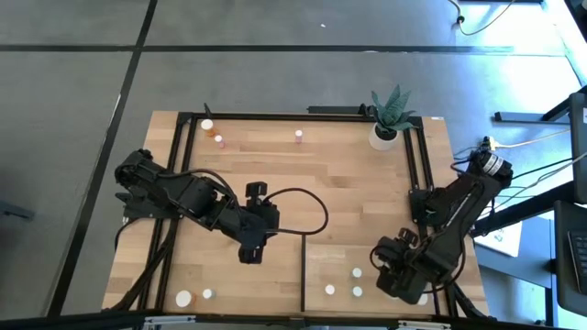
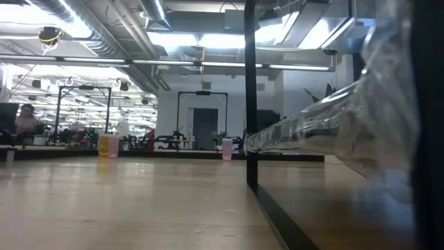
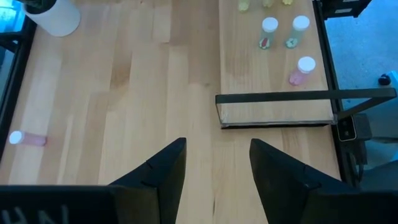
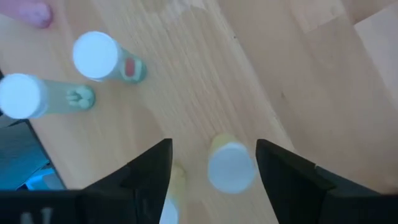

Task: Pick and place medicine bottles onto shelf by color
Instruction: Put the orange pill bottle on the shelf aligned with the other orange pill bottle

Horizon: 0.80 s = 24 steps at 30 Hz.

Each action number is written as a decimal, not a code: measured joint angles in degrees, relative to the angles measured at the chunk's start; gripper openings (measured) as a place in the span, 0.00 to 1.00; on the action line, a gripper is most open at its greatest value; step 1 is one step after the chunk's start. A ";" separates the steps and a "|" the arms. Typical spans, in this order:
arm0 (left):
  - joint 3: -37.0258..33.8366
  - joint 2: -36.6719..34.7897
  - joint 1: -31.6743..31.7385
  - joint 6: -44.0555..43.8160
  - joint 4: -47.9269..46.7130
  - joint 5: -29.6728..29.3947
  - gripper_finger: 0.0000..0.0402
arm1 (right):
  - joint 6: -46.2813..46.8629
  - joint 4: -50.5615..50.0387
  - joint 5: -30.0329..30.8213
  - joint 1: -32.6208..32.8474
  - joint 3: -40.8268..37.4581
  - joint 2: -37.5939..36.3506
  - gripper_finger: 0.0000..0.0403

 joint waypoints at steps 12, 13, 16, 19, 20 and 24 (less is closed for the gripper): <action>-0.02 0.00 -2.19 -10.16 -8.15 -0.37 0.42 | -1.56 -9.15 6.30 0.09 8.23 -0.02 0.58; -0.02 0.00 -2.76 -11.16 -8.65 -0.39 0.42 | -2.94 -9.18 7.44 0.09 8.81 -0.02 0.58; -0.02 0.00 -4.77 -15.11 -11.08 -0.43 0.42 | -5.86 -9.16 10.43 0.09 10.70 -0.02 0.58; -0.02 0.00 -7.32 -20.06 -12.96 -0.42 0.42 | -9.05 -9.06 13.48 0.09 12.69 -0.02 0.58; -0.02 0.00 -8.28 -21.19 -13.35 -0.42 0.42 | -10.20 -8.96 14.47 0.09 13.27 -0.02 0.58; -0.02 0.00 -12.77 -24.37 -13.84 0.99 0.42 | -15.19 -7.97 18.27 0.06 15.36 -0.02 0.58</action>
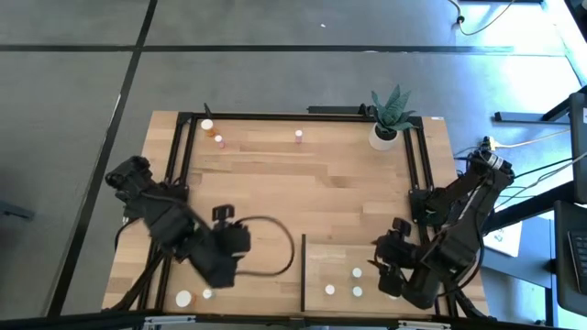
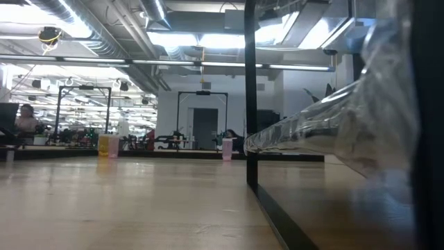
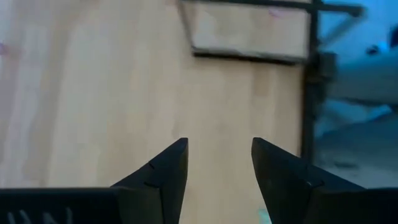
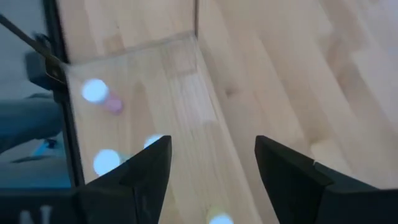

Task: Pick and place medicine bottles onto shelf by color
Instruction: Put the orange pill bottle on the shelf aligned with the other orange pill bottle

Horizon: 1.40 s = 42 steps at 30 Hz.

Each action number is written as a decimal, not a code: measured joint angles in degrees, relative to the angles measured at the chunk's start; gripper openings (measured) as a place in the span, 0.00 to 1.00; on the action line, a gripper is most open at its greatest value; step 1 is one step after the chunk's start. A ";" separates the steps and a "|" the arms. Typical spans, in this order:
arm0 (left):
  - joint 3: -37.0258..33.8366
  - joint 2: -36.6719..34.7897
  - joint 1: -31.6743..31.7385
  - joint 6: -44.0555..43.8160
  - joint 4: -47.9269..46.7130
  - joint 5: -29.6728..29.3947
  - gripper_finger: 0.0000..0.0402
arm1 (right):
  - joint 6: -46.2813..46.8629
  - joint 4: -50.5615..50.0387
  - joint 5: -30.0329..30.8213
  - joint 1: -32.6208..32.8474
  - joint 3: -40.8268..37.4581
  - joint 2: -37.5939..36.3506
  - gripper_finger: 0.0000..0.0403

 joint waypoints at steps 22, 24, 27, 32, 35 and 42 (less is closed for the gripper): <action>-0.02 4.48 -17.72 -26.13 -4.35 5.31 0.42 | -22.58 13.49 8.48 -0.78 1.95 0.00 0.58; -0.02 5.18 -18.86 -27.67 -4.11 5.54 0.42 | -25.71 14.61 9.01 -1.22 1.95 0.00 0.58; -0.02 6.22 -20.74 -30.81 -4.11 7.73 0.42 | -30.65 17.45 8.79 -2.48 1.95 0.00 0.58; 0.00 8.03 -24.66 -37.91 -4.09 8.85 0.42 | -38.78 23.65 5.85 -6.01 1.95 0.00 0.58; 0.00 9.46 -26.95 -41.71 -4.07 8.93 0.42 | -44.20 27.68 2.46 -8.24 1.95 0.00 0.58; 0.00 13.23 -30.24 -45.39 -4.08 9.16 0.42 | -53.64 31.99 0.00 -12.65 1.95 0.00 0.58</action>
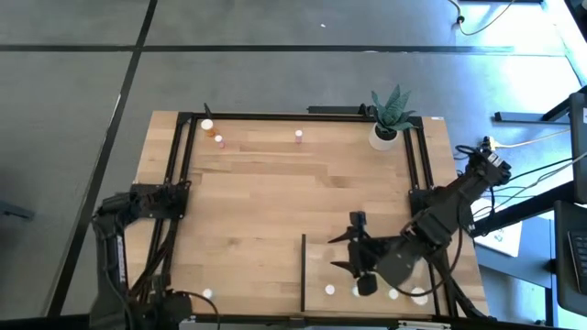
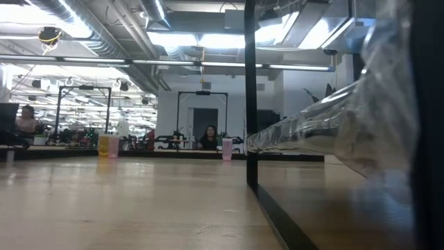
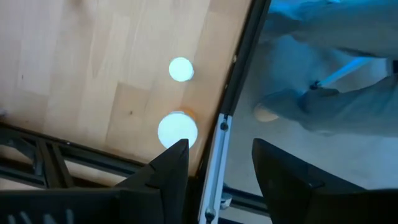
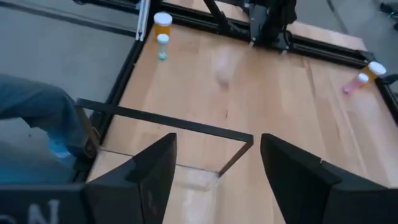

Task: Pick and place medicine bottles onto shelf by color
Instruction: Put the orange pill bottle on the shelf aligned with the other orange pill bottle

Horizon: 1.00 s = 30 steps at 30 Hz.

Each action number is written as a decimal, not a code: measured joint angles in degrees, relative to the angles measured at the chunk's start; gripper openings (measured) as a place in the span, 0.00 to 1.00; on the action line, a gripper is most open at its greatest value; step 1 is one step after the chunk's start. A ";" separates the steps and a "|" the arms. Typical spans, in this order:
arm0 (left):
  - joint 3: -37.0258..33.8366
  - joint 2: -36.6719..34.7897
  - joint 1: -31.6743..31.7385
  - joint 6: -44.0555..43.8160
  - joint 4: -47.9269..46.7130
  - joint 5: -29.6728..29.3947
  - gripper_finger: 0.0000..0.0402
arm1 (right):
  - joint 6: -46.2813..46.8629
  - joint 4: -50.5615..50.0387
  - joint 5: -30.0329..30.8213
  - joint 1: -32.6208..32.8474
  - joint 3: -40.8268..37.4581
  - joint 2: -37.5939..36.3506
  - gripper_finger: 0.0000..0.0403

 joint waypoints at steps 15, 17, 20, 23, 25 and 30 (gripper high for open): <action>0.00 2.46 -0.10 0.20 0.02 -0.36 0.42 | -3.30 -0.07 -4.90 -3.87 -0.02 0.00 0.58; 0.00 2.44 -0.10 0.20 0.01 -0.50 0.42 | -3.15 -0.10 -4.90 -3.87 -0.02 0.00 0.58; 0.00 2.44 -0.10 0.22 0.01 -0.69 0.42 | -3.21 -0.10 -4.91 -3.87 -0.02 0.00 0.58; 0.00 2.44 -0.14 0.22 0.03 -1.24 0.42 | -3.10 -0.10 -4.92 -3.87 -0.02 0.00 0.58; 0.00 2.44 -0.14 0.24 0.02 -1.42 0.42 | -3.11 -0.10 -4.91 -3.87 -0.02 0.00 0.58; 0.00 2.44 -0.14 0.22 0.05 -1.54 0.42 | -3.07 -0.10 -4.90 -3.87 -0.04 0.00 0.58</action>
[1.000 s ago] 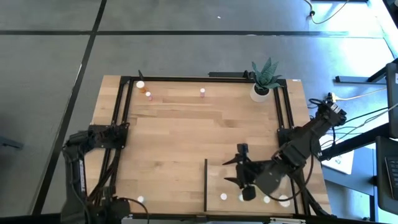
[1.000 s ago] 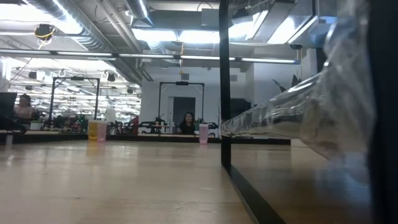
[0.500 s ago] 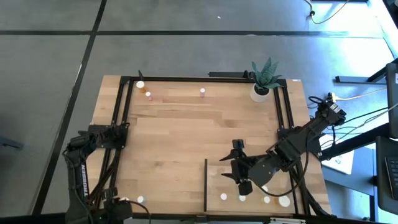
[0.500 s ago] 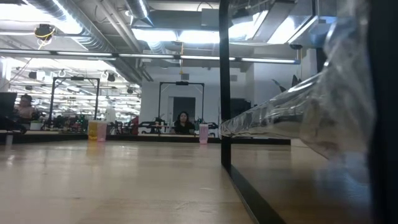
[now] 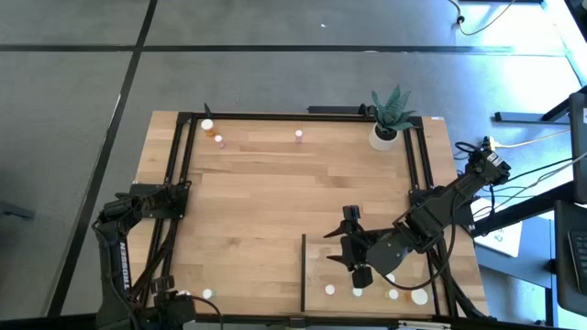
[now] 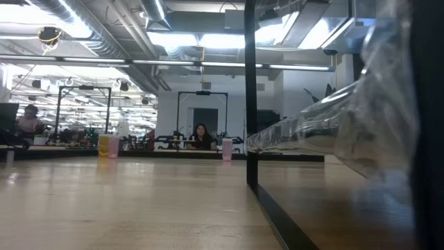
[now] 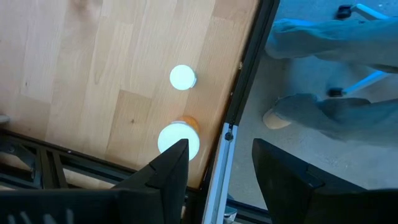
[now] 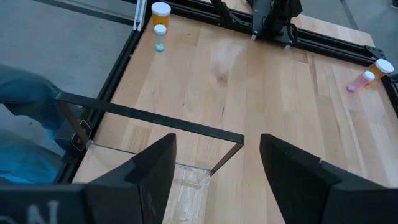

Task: Pick and place medicine bottles onto shelf by color
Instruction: Put the orange pill bottle on the shelf aligned with the other orange pill bottle

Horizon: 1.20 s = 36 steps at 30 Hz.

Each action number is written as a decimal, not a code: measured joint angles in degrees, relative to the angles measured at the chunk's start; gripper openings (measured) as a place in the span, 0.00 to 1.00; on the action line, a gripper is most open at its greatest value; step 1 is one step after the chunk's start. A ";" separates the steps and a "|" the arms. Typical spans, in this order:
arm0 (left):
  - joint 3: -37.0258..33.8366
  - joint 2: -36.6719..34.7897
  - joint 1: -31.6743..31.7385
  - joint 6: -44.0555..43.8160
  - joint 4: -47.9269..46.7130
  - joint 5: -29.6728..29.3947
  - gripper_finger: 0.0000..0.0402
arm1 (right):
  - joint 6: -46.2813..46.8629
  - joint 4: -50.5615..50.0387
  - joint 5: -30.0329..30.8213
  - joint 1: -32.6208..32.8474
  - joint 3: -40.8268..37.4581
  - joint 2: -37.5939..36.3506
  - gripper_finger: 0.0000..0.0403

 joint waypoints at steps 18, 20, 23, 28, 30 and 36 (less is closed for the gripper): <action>0.00 0.00 -0.62 -1.97 0.40 -0.27 0.42 | -0.07 0.00 -0.02 0.00 -0.02 0.00 0.58; 0.00 0.00 -0.89 -2.46 0.69 0.00 0.42 | -0.04 0.00 0.00 0.00 -0.02 0.00 0.58; 0.00 0.00 -0.92 -3.33 0.66 0.19 0.43 | -0.04 0.00 -0.02 0.00 -0.02 0.00 0.58; 0.05 0.57 -0.74 -1.58 0.60 0.22 0.52 | -0.02 0.00 -0.02 0.00 -0.02 0.00 0.58; 0.06 1.74 -0.68 -0.17 0.59 0.77 0.57 | -0.07 -0.01 -0.02 0.00 -0.02 0.00 0.58; 0.04 4.10 -0.81 1.49 -0.06 0.96 0.71 | -0.07 -0.01 -0.04 0.00 -0.02 0.00 0.58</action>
